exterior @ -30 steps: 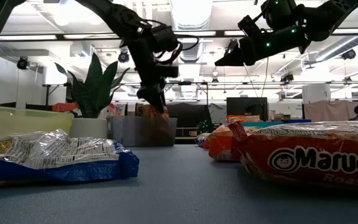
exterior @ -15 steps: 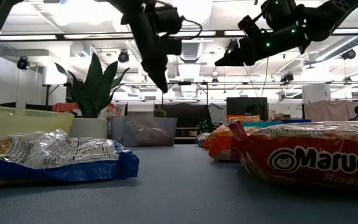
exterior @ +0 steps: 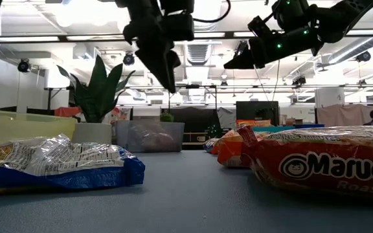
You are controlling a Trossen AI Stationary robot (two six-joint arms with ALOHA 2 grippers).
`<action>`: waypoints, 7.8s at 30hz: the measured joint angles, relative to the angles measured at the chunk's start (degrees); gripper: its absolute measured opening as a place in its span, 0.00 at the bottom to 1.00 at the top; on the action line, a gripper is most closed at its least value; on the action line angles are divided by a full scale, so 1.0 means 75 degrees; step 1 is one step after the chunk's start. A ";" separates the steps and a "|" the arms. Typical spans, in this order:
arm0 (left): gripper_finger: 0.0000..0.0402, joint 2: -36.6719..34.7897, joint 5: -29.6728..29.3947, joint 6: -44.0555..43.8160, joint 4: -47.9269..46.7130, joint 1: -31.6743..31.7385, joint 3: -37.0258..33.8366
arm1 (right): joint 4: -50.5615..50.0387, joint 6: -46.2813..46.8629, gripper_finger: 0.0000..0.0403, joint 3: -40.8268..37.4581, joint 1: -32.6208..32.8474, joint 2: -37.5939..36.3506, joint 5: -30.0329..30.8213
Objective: Sort Maruchan noodles
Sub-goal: Put the blue noodle pack into the yellow bin
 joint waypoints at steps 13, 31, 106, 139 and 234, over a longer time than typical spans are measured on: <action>0.48 -0.2025 -0.0014 -0.1108 0.2874 -0.0310 -0.2876 | -0.0321 0.0606 0.24 -0.0015 0.0006 0.0000 -0.0058; 0.48 -0.2473 -0.0093 -0.0999 0.4219 -0.0512 -0.4015 | -0.0745 0.4921 0.24 -0.0009 0.1620 0.0008 -0.2999; 0.48 -0.0483 0.0538 -0.5177 0.4118 -0.2238 -0.4372 | -0.6516 0.5896 0.24 0.1140 0.4226 0.0061 0.1617; 0.08 -0.0822 -0.2685 -0.3510 0.4578 -0.2326 -0.3658 | -0.1750 0.5470 0.19 -0.0777 0.4354 0.0061 0.1886; 0.08 -0.1137 -0.2687 -0.6595 0.5097 -0.3676 -0.5630 | -0.0392 0.7108 0.78 0.3858 0.3640 0.6599 -0.1754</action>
